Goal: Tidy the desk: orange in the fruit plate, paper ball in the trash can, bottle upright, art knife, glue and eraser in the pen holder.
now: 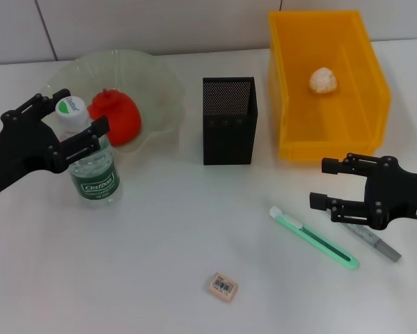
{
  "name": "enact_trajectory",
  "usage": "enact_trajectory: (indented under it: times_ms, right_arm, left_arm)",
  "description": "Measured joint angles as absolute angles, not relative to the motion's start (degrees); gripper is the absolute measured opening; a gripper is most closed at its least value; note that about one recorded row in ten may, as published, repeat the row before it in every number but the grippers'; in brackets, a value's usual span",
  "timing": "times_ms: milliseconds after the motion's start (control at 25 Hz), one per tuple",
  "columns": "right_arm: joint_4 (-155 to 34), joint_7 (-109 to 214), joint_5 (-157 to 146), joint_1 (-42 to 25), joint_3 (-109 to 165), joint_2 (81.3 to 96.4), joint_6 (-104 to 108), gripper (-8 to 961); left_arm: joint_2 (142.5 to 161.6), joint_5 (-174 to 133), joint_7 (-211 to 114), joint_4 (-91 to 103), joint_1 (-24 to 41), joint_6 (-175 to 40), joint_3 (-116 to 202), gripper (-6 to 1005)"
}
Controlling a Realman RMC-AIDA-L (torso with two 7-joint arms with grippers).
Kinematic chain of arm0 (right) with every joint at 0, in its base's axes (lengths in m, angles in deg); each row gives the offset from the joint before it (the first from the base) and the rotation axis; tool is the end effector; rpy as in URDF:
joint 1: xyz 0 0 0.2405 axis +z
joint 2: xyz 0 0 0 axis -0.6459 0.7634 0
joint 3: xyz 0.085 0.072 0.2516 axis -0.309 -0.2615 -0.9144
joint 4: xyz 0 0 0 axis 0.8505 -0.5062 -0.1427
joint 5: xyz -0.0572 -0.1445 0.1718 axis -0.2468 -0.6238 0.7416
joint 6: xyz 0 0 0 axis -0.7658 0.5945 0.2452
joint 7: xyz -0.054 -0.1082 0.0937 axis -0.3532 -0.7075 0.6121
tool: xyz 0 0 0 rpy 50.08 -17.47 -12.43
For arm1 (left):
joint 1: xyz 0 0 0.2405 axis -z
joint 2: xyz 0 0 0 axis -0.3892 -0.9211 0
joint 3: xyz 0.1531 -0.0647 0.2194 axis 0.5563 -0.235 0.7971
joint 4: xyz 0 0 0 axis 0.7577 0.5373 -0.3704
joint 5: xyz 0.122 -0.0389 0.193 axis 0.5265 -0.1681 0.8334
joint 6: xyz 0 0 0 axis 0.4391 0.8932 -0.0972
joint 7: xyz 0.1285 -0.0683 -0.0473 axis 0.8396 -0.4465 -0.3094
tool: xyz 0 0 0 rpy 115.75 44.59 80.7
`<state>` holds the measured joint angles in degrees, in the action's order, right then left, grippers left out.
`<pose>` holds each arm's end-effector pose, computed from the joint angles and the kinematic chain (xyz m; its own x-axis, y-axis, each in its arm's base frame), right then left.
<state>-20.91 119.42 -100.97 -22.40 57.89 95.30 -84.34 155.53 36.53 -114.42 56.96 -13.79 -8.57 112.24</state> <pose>0.3362 0.2983 0.0125 0.7926 -0.2558 -0.5535 -0.4537 -0.8539 -0.2551 -0.2879 0.3384 -0.0045 0.7379 0.0883 0.6691 0.4995 -0.7381 -0.4535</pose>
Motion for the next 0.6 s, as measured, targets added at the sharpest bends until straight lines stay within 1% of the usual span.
enact_trajectory:
  times_ms: [600]
  right_arm:
    - [-22.2,119.5,-101.0,-22.3,57.4,95.21,-84.3,720]
  left_arm:
    - [155.37,36.9,-115.1,64.0,-13.1,-7.2,111.5,810]
